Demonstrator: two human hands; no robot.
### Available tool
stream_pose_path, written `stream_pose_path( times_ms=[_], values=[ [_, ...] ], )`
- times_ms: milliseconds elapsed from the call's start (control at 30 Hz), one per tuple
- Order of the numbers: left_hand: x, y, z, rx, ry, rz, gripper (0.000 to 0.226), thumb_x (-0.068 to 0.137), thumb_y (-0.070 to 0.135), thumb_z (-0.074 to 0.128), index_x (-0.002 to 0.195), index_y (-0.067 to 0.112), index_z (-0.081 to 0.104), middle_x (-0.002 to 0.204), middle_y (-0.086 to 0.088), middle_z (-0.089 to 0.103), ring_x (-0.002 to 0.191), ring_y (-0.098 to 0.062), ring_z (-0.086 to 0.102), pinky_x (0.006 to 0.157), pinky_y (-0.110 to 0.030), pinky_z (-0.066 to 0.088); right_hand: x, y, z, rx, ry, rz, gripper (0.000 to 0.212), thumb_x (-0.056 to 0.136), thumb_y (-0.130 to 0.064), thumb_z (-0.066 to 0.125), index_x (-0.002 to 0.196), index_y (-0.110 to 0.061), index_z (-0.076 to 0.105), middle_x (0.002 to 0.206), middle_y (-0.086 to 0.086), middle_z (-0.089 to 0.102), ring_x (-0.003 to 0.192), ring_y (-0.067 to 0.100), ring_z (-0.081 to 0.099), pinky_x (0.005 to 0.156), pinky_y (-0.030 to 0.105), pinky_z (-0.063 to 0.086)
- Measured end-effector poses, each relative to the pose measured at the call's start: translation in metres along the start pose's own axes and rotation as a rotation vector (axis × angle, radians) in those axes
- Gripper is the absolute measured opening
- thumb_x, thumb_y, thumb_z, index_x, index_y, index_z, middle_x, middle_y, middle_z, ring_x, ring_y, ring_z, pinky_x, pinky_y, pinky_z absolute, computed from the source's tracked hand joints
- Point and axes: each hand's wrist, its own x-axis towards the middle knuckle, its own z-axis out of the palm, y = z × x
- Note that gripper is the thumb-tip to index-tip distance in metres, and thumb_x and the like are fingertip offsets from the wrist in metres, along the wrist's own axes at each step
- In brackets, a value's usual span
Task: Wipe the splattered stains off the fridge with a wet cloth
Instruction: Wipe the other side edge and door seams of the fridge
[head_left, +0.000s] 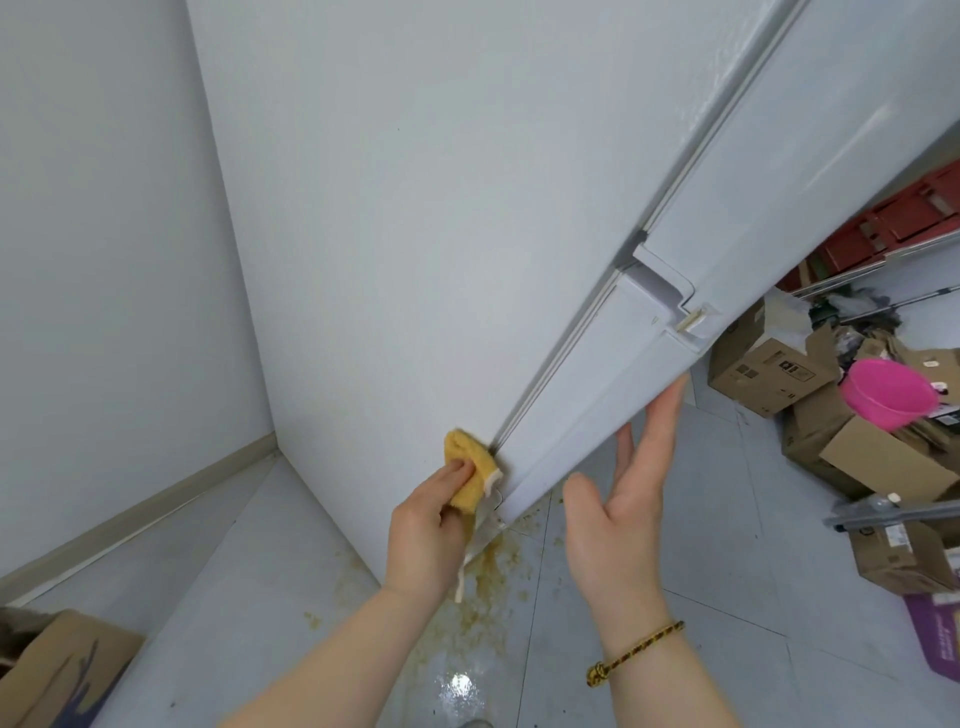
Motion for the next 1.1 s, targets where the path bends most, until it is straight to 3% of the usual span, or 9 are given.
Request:
stream_pose_path(
  times_ms=[167,233,367,500,567,733,867,1000,1100],
  values=[
    [0.0,0.052,-0.005,-0.125,-0.033,0.295,0.066,0.079,-0.009,0.041,0.101,0.05,0.062,0.11,0.039,0.051,0.098,-0.032,0.062,0.087,-0.043,0.05,0.001,0.001,0.003,0.01,0.024,-0.025,0.085,0.068,0.004,0.036,0.125,-0.051,0.004,0.155,-0.007,0.001,0.123,-0.027,0.018,0.098,-0.004,0.019],
    [0.0,0.053,-0.003,-0.062,-0.036,0.453,0.059,0.074,0.007,0.034,0.116,0.044,0.053,0.118,0.046,0.046,0.101,-0.018,0.058,0.085,-0.026,0.049,0.001,0.002,0.001,0.022,0.018,-0.026,0.083,0.07,0.002,0.037,0.126,-0.05,0.005,0.154,-0.01,0.003,0.121,-0.029,0.019,0.096,-0.005,0.02],
    [0.004,0.019,-0.005,0.075,-0.073,0.537,0.055,0.067,0.004,0.031,0.114,0.022,0.051,0.129,0.006,0.043,0.112,-0.012,0.047,0.099,-0.006,0.032,0.0,0.006,-0.006,0.027,-0.016,-0.031,0.084,0.07,0.005,0.034,0.128,-0.048,0.006,0.15,-0.019,0.005,0.122,-0.029,0.017,0.098,-0.003,0.021],
    [0.01,0.014,-0.016,0.029,-0.182,0.304,0.053,0.076,-0.017,0.04,0.111,0.013,0.066,0.117,0.015,0.056,0.103,-0.029,0.057,0.088,-0.03,0.047,0.001,0.008,-0.012,0.012,-0.036,-0.022,0.089,0.073,0.019,0.029,0.13,-0.046,0.009,0.155,-0.009,0.006,0.123,-0.028,0.019,0.102,0.0,0.02],
    [0.003,0.025,-0.02,-0.095,-0.135,0.238,0.05,0.078,-0.013,0.043,0.112,0.018,0.063,0.112,0.022,0.052,0.106,-0.024,0.059,0.087,-0.014,0.047,-0.001,0.008,-0.013,0.009,-0.033,-0.022,0.087,0.072,0.015,0.028,0.129,-0.048,0.01,0.155,-0.009,0.006,0.125,-0.025,0.018,0.105,0.001,0.018],
    [-0.015,0.042,-0.001,-0.027,-0.063,0.613,0.053,0.07,0.004,0.037,0.11,0.033,0.056,0.123,0.012,0.051,0.107,0.003,0.051,0.085,-0.003,0.039,-0.007,0.02,-0.013,0.008,-0.033,0.08,0.076,0.069,-0.002,0.03,0.122,-0.055,0.018,0.153,-0.015,0.015,0.135,-0.011,0.015,0.111,0.009,0.013],
    [-0.008,-0.001,0.003,0.237,-0.004,0.783,0.049,0.07,0.004,0.037,0.109,0.029,0.051,0.116,0.001,0.045,0.099,-0.016,0.05,0.069,-0.02,0.049,-0.009,0.025,-0.02,0.143,-0.06,0.169,0.068,0.074,0.001,0.03,0.12,-0.049,0.028,0.149,-0.013,0.026,0.132,-0.009,0.027,0.107,0.006,0.023],
    [-0.001,-0.027,-0.011,0.517,-0.262,0.429,0.048,0.082,0.004,0.044,0.121,0.028,0.057,0.126,0.013,0.049,0.11,-0.007,0.049,0.076,-0.01,0.041,-0.01,0.029,-0.02,0.165,-0.073,0.182,0.074,0.082,0.013,0.027,0.12,-0.05,0.028,0.147,-0.016,0.028,0.129,-0.016,0.026,0.105,0.004,0.024],
    [0.004,-0.037,-0.028,0.332,-0.247,0.218,0.052,0.08,-0.012,0.042,0.114,0.02,0.065,0.117,0.016,0.051,0.113,-0.007,0.05,0.079,0.004,0.027,-0.009,0.035,-0.02,0.147,-0.079,0.164,0.079,0.083,0.016,0.025,0.12,-0.053,0.027,0.146,-0.02,0.027,0.125,-0.022,0.026,0.106,0.004,0.021]
  ],
)
